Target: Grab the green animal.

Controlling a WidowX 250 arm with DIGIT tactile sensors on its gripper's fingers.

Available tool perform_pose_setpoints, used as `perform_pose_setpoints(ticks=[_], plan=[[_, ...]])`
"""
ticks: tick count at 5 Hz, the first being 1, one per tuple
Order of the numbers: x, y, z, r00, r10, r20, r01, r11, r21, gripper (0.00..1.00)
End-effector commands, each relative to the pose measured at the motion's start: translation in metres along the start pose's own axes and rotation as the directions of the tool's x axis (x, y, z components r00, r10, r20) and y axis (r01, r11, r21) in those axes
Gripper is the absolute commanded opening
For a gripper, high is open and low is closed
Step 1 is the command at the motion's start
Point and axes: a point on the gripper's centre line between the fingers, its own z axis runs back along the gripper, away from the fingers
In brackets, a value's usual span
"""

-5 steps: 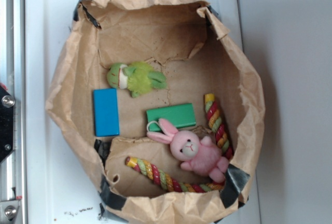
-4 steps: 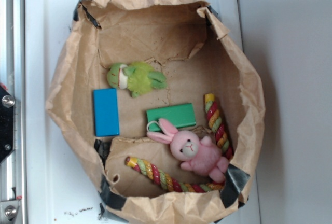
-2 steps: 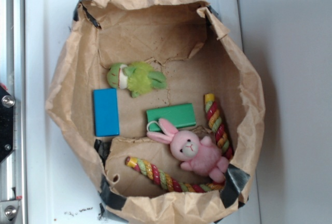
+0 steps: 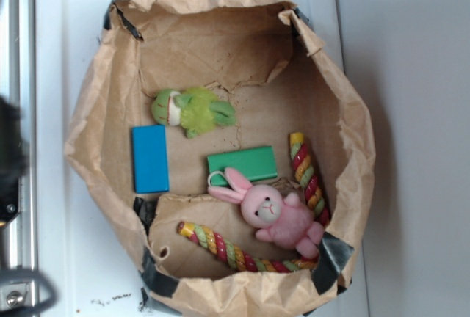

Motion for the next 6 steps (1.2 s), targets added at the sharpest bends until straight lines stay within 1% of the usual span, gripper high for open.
perform_pose_setpoints(ticks=[1, 2, 3, 4, 6], plan=[[0.04, 0.008, -0.014, 0.983, -0.17, 0.061, 0.17, 0.985, 0.012, 1.0], [0.059, 0.011, -0.032, 0.943, -0.324, 0.079, 0.322, 0.946, 0.038, 1.0], [0.07, 0.017, -0.049, 0.926, -0.37, 0.067, 0.368, 0.929, 0.04, 1.0], [0.075, 0.024, -0.062, 0.927, -0.372, 0.055, 0.371, 0.928, 0.032, 1.0], [0.065, 0.04, -0.086, 0.924, -0.377, 0.06, 0.376, 0.926, 0.026, 1.0]])
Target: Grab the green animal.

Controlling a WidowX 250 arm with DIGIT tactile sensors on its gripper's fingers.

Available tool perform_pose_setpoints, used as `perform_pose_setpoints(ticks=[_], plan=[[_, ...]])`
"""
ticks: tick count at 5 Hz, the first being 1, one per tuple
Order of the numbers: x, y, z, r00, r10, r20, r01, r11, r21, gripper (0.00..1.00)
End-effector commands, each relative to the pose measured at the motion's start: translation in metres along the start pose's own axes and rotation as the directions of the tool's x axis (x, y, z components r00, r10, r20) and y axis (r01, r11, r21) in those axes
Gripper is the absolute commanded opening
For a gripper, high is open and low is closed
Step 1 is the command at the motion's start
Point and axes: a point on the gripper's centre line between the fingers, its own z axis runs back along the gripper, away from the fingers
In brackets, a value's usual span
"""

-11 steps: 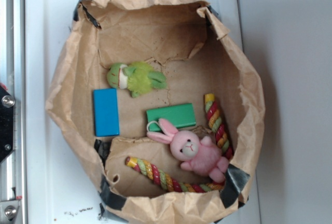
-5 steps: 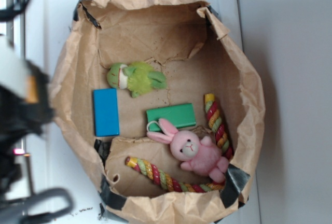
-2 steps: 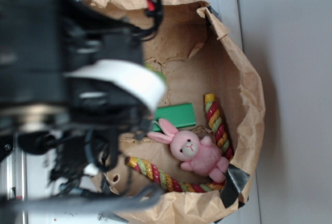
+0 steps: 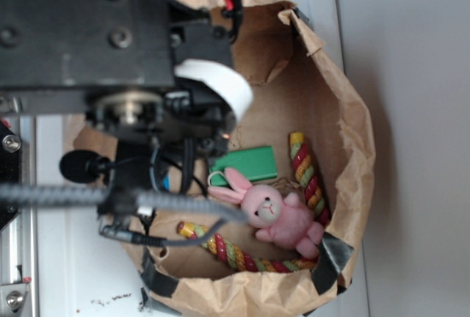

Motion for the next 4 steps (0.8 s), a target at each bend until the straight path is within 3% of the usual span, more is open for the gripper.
perform_pose_setpoints(ticks=[1, 2, 3, 4], plan=[[-0.005, 0.009, -0.005, 0.999, -0.016, 0.042, 0.015, 1.0, 0.026, 1.0], [-0.008, 0.016, -0.016, 0.998, -0.054, 0.033, 0.053, 0.998, 0.044, 1.0], [-0.005, 0.021, -0.015, 1.0, 0.006, 0.017, -0.006, 1.0, 0.004, 1.0], [-0.005, 0.021, -0.015, 1.0, 0.006, 0.017, -0.006, 1.0, 0.004, 1.0]])
